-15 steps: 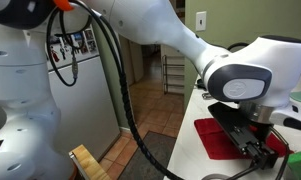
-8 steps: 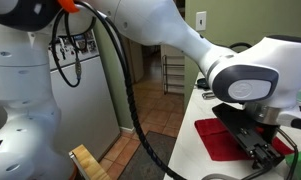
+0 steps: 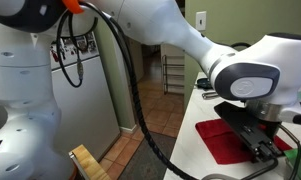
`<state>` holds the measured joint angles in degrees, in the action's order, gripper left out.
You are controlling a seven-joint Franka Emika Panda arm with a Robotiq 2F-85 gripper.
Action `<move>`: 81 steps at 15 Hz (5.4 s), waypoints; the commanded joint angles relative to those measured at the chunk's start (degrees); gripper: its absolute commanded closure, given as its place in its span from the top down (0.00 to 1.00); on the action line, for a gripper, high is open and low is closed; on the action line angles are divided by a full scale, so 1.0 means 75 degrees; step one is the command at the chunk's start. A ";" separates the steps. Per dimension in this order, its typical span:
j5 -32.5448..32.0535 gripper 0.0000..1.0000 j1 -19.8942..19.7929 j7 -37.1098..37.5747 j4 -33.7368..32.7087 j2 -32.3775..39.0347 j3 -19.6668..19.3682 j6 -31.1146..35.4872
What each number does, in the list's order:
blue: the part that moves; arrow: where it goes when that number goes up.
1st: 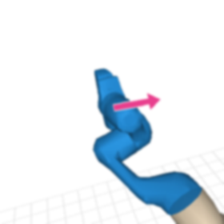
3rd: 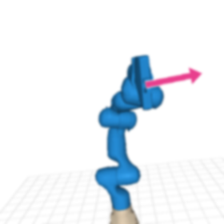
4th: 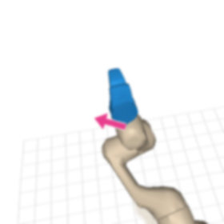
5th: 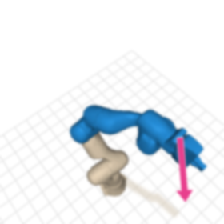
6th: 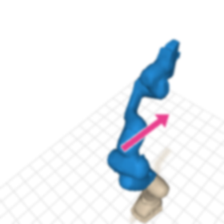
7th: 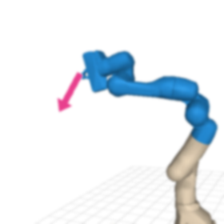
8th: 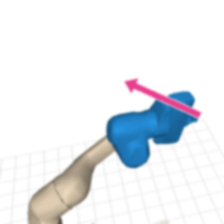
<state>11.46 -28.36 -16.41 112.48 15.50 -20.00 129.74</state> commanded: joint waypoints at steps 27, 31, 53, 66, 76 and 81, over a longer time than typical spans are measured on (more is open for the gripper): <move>-0.2353 0.01 0.0966 0.0303 -0.0064 -0.0367 0.0239 0.1650; -0.3311 0.01 0.1323 0.0672 0.0189 -0.0469 0.0193 0.2122; -0.8005 0.01 0.1773 0.2141 0.1592 -0.0136 -0.0177 0.7843; -0.8471 0.01 -0.1643 0.1705 0.1602 0.0764 0.3479 0.8425; -0.8329 0.90 -0.4390 0.1700 0.1720 0.0565 0.5901 0.7856; -0.8167 1.00 -0.5726 0.1666 0.1732 0.0526 0.7008 0.7703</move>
<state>-50.14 -65.29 -3.80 124.95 19.72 27.34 189.13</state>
